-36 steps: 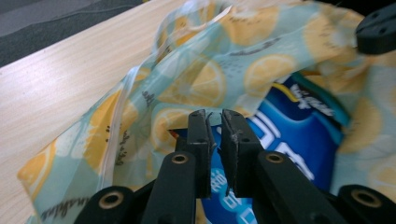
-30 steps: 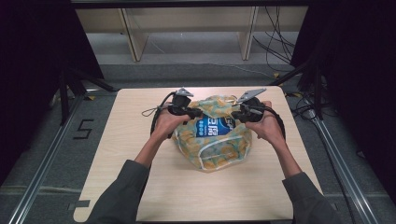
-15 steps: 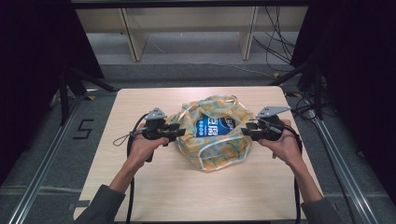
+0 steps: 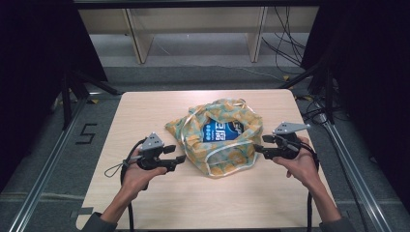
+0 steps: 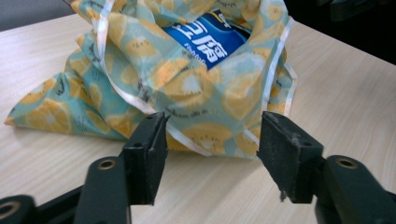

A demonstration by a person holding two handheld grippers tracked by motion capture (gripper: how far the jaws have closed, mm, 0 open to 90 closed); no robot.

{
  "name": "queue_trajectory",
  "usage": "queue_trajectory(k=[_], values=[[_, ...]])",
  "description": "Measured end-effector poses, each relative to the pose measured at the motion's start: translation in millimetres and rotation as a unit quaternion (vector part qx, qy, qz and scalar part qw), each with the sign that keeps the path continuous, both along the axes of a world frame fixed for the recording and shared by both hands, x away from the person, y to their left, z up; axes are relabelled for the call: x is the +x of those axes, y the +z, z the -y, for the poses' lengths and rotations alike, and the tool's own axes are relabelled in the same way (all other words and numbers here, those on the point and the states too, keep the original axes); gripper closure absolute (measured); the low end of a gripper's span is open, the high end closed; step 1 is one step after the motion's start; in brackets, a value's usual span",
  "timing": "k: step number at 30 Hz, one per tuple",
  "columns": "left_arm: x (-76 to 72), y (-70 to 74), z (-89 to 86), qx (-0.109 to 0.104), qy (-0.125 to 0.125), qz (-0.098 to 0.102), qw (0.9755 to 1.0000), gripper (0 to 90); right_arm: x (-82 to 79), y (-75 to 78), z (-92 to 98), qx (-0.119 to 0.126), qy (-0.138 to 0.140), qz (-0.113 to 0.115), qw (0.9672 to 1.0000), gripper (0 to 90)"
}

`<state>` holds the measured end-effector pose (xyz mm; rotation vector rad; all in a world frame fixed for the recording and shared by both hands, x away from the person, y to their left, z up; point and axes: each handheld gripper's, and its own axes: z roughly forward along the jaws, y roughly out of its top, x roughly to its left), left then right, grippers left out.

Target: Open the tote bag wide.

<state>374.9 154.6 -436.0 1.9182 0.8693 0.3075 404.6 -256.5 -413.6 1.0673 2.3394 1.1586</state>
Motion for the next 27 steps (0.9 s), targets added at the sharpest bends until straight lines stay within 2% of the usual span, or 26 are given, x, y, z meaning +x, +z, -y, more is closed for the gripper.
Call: queue_trajectory(k=[3, 6, 7, 8, 14, 17, 18, 20, 21, 22, 23, 24, 27], values=[[-8.7, -5.8, -1.3, 0.003, 0.002, 0.001, 1.0000, 36.4, -11.5, -4.9, -3.0, -0.001, 0.004, -0.002, 1.0000, 43.4], [-17.8, -11.0, -1.4, 0.007, 0.008, 0.005, 0.9999, 34.4, -16.6, -8.7, -2.9, -0.009, 0.011, 0.012, 0.9998, 42.2], [-20.9, -12.5, -1.4, 0.012, 0.005, 0.005, 0.9999, 33.7, -17.1, -10.6, -2.3, -0.010, 0.013, 0.024, 0.9996, 41.8], [-24.1, -14.6, -1.1, 0.012, 0.004, 0.007, 0.9999, 33.2, -20.9, -11.1, -2.7, -0.007, 0.010, 0.009, 0.9999, 41.4], [-37.5, -23.9, -1.5, 0.022, -0.001, 0.004, 0.9998, 30.9, -33.7, -18.8, -0.8, -0.010, 0.015, 0.008, 0.9998, 40.4], [-41.1, -26.8, -2.0, 0.017, 0.004, 0.002, 0.9998, 30.4, -40.1, -21.5, -3.0, -0.003, 0.015, 0.004, 0.9999, 40.1], [-41.6, -27.0, -3.2, 0.020, 0.000, 0.001, 0.9998, 30.3, -41.7, -21.7, -3.2, -0.003, 0.017, 0.001, 0.9998, 39.9], [-42.8, -28.7, -3.7, 0.023, 0.001, 0.005, 0.9997, 29.8, -43.4, -23.1, -3.3, -0.007, 0.023, 0.010, 0.9997, 39.6], [-43.3, -29.2, -4.3, 0.031, -0.001, 0.007, 0.9995, 29.6, -45.6, -23.7, -4.3, -0.003, 0.018, 0.006, 0.9998, 39.3], [-43.3, -29.2, -4.3, 0.031, -0.001, 0.007, 0.9995, 29.3, -45.6, -23.9, -3.1, -0.010, 0.025, 0.008, 0.9996, 38.9], [-45.2, -31.2, -4.5, 0.031, 0.002, 0.006, 0.9995, 29.0, -48.6, -25.2, -4.5, -0.003, 0.016, 0.001, 0.9999, 38.5], [-46.8, -32.6, -4.0, 0.026, 0.006, 0.002, 0.9996, 28.8, -48.3, -25.9, -2.9, -0.008, 0.024, 0.009, 0.9996, 38.2], [-50.0, -33.7, -5.4, 0.029, 0.005, 0.004, 0.9996, 28.0, -53.3, -29.7, -1.6, -0.007, 0.022, 0.003, 0.9997, 36.8]])
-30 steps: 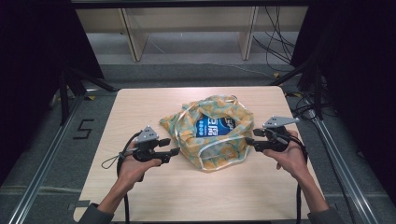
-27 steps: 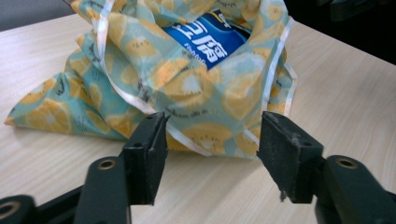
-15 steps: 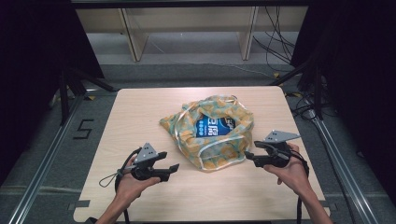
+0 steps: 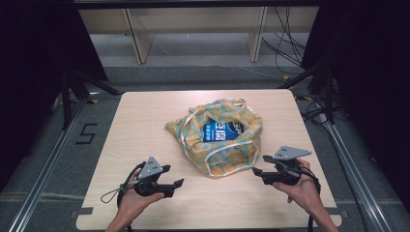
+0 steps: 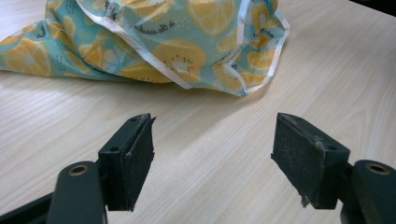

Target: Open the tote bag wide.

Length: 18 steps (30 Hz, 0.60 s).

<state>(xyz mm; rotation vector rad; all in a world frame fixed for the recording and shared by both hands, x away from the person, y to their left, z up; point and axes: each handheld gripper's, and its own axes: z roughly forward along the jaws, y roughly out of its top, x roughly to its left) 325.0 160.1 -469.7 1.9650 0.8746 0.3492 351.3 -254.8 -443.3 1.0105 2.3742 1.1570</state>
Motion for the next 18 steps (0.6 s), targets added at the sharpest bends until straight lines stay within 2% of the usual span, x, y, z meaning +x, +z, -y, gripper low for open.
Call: queue_trajectory(k=[2, 3, 4, 5, 6, 7, 9, 10, 11, 12, 13, 14, 15, 16, 18], values=[[-2.8, -1.8, 0.1, -0.008, 0.005, -0.001, 1.0000, 27.6, -3.8, -3.3, 0.2, 0.006, -0.003, -0.004, 1.0000, 35.3], [-3.9, -1.9, -0.6, -0.001, 0.004, -0.001, 1.0000, 27.4, -6.7, -3.9, 0.5, 0.003, -0.008, -0.004, 1.0000, 34.6], [-4.8, -3.3, -0.6, -0.005, 0.002, 0.000, 1.0000, 27.3, -8.9, -5.3, 0.3, 0.006, -0.012, -0.008, 0.9999, 34.5], [-5.5, -4.1, -1.6, 0.001, -0.002, 0.000, 1.0000, 27.2, -8.6, -6.7, 2.2, 0.001, -0.006, 0.006, 1.0000, 34.3], [-7.5, -5.0, -1.1, 0.000, 0.004, -0.005, 1.0000, 27.0, -10.5, -7.4, 2.5, 0.001, -0.007, 0.005, 1.0000, 34.1], [-7.5, -6.8, -2.2, 0.001, -0.004, 0.000, 1.0000, 26.9, -12.1, -8.4, 3.0, 0.000, -0.004, 0.000, 1.0000, 33.7], [-9.6, -7.0, -1.4, 0.000, 0.002, -0.006, 1.0000, 26.9, -16.1, -10.9, 2.6, 0.004, -0.008, -0.004, 0.9999, 33.4], [-10.6, -7.7, -2.8, 0.009, -0.004, 0.001, 0.9999, 26.7, -17.0, -12.1, 3.5, -0.002, -0.009, 0.007, 0.9999, 33.2], [-11.2, -9.1, -2.8, 0.004, -0.004, 0.002, 1.0000, 26.6, -20.3, -12.8, 3.0, -0.001, -0.015, -0.003, 0.9999, 33.1], [-12.2, -9.4, -3.4, 0.008, -0.004, -0.003, 1.0000, 26.2, -20.3, -14.3, 4.1, -0.004, -0.009, 0.006, 0.9999, 33.0], [-12.8, -10.4, -4.3, 0.015, -0.005, 0.000, 0.9999, 25.6, -21.9, -15.0, 4.8, -0.006, -0.011, 0.004, 0.9999, 32.9], [-15.1, -12.6, -2.2, 0.003, 0.006, -0.008, 0.9999, 25.6, -23.7, -15.9, 5.2, -0.010, -0.013, 0.005, 0.9998, 32.8], [-15.7, -13.5, -3.0, 0.010, 0.003, -0.007, 0.9999, 25.6, -24.8, -17.3, 5.7, -0.010, -0.012, 0.010, 0.9998, 32.7], [-16.9, -14.2, -3.4, 0.014, 0.000, -0.007, 0.9999, 25.5, -26.8, -17.9, 6.1, -0.010, -0.016, 0.005, 0.9998, 32.4], [-19.3, -16.2, -1.8, 0.007, 0.002, -0.005, 1.0000, 25.2, -29.2, -20.0, 7.7, -0.011, -0.014, 0.007, 0.9998, 31.8]])
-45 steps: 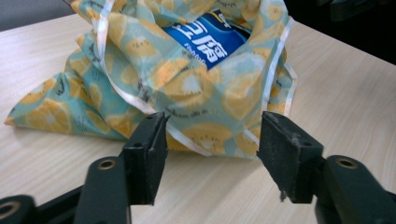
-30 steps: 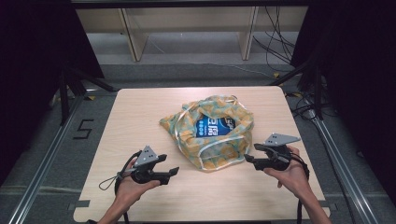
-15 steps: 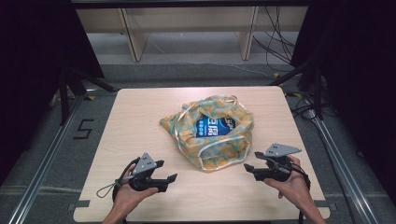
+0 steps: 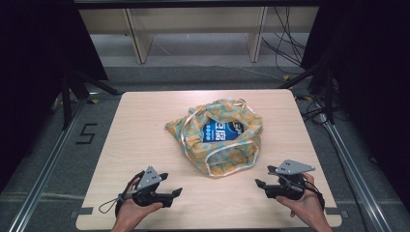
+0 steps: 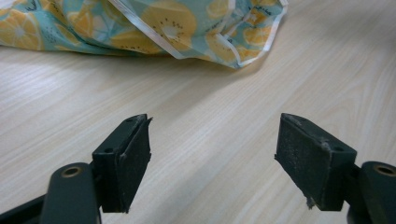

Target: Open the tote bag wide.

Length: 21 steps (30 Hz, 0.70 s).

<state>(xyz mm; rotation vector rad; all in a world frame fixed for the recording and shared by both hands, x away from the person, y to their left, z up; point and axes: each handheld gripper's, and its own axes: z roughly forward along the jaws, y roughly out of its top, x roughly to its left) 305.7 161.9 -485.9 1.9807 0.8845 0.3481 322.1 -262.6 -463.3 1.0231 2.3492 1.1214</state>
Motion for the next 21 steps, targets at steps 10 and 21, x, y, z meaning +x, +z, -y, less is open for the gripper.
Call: queue_trajectory(k=[10, 21], values=[[-9.2, -9.7, 3.7, 0.026, -0.013, -0.012, 0.9995, 22.2, -19.4, -16.6, -0.3, -0.006, -0.006, -0.020, 0.9998, 27.9], [-11.9, -10.3, 4.4, 0.044, -0.021, -0.007, 0.9988, 19.6, -30.4, -26.9, 0.8, -0.017, -0.003, -0.035, 0.9992, 27.4]])
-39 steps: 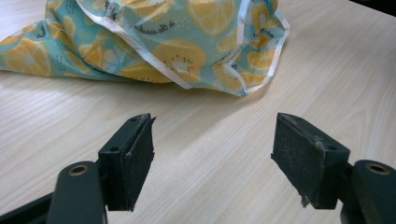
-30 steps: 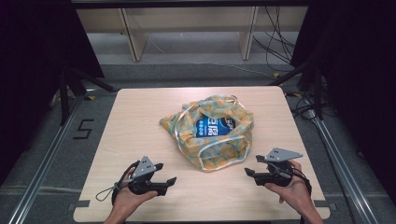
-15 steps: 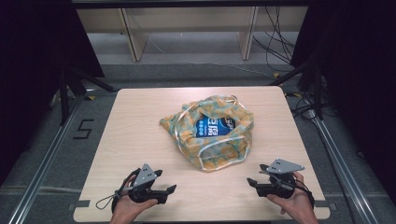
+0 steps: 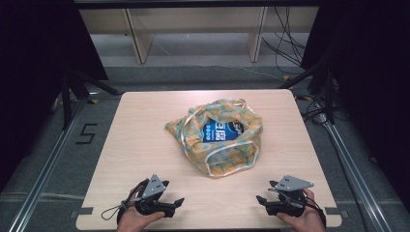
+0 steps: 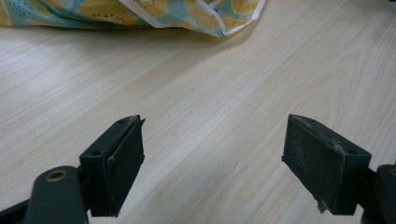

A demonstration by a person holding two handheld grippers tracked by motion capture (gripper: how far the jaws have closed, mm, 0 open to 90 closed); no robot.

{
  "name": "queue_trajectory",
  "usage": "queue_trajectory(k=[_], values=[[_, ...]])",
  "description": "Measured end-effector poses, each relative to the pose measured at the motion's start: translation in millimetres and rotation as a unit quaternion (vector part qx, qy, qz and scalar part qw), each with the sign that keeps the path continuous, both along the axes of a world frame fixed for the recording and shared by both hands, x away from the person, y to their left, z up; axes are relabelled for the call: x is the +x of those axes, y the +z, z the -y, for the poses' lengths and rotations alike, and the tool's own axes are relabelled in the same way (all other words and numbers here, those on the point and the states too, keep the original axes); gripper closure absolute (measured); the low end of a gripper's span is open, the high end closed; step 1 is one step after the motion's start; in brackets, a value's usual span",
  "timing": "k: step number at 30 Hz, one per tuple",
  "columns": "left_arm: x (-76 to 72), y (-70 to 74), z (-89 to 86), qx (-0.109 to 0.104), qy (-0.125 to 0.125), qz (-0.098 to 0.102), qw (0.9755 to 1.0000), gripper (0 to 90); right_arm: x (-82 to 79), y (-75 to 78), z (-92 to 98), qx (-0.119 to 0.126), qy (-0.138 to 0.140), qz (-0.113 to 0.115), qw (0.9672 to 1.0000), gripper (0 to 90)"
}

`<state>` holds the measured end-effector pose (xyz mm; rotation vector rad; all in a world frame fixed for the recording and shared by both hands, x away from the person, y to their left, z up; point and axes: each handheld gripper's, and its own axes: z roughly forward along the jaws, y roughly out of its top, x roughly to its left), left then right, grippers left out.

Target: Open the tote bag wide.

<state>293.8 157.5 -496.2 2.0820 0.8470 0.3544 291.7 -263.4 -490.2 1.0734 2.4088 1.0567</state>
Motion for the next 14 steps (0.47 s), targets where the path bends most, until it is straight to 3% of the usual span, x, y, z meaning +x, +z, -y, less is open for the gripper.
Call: queue_trajectory(k=[1, 7, 14], values=[[0.0, -0.1, 0.1, -0.001, 0.001, 0.000, 1.0000, 19.6, 0.5, -0.8, 0.1, -0.001, 0.000, 0.008, 1.0000, 27.4], [0.3, 0.0, -0.4, 0.003, -0.002, -0.005, 1.0000, 19.7, 1.9, -1.7, 0.1, -0.003, 0.008, 0.006, 0.9999, 27.4], [0.6, -2.1, -0.4, 0.001, 0.013, -0.006, 0.9999, 19.7, 2.3, -2.2, 1.0, -0.002, 0.000, 0.003, 1.0000, 27.4]])
